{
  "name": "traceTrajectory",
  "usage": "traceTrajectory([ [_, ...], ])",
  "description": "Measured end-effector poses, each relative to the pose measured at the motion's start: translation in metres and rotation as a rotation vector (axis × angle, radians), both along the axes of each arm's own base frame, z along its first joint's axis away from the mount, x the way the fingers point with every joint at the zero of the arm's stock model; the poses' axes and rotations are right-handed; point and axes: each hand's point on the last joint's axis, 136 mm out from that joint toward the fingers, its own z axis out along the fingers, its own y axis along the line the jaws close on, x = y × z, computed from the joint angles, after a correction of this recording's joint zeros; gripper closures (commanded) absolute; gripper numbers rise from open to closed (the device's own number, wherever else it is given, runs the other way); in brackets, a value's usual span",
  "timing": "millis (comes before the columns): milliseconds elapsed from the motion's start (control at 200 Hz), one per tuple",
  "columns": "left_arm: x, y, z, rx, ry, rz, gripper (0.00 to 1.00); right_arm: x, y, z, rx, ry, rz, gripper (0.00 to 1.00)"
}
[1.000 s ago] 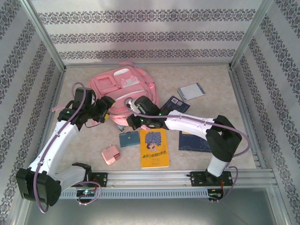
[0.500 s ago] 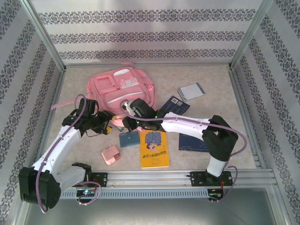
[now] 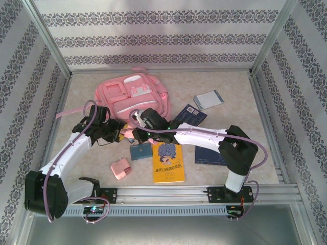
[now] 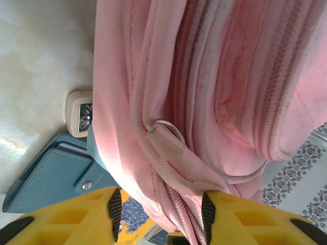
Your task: Pack books, pencil case, and school supplies into a backpack
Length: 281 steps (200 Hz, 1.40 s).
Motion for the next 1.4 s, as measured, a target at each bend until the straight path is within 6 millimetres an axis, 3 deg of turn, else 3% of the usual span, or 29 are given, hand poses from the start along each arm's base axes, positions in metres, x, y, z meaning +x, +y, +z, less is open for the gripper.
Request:
traceTrajectory([
  [260, 0.005, 0.007, 0.014, 0.038, -0.084, 0.013, 0.61, -0.002, 0.001, 0.000, 0.001, -0.003, 0.002, 1.00],
  [575, 0.014, 0.006, 0.006, 0.043, -0.076, 0.017, 0.57, -0.002, 0.002, 0.000, 0.002, -0.001, 0.002, 1.00],
  [739, 0.017, 0.006, -0.003, 0.045, -0.050, 0.021, 0.78, -0.001, 0.003, -0.001, 0.002, -0.001, 0.001, 1.00],
  [879, 0.020, 0.009, 0.002, 0.064, -0.062, 0.025, 1.00, -0.001, 0.003, -0.001, 0.003, -0.002, 0.002, 1.00],
  [1194, 0.028, 0.016, 0.020, 0.109, -0.076, 0.033, 1.00, 0.002, -0.004, -0.006, -0.009, -0.025, -0.022, 1.00],
  [1404, 0.035, 0.030, 0.036, 0.108, -0.093, 0.053, 1.00, 0.013, -0.027, 0.004, 0.018, -0.044, -0.069, 1.00],
])
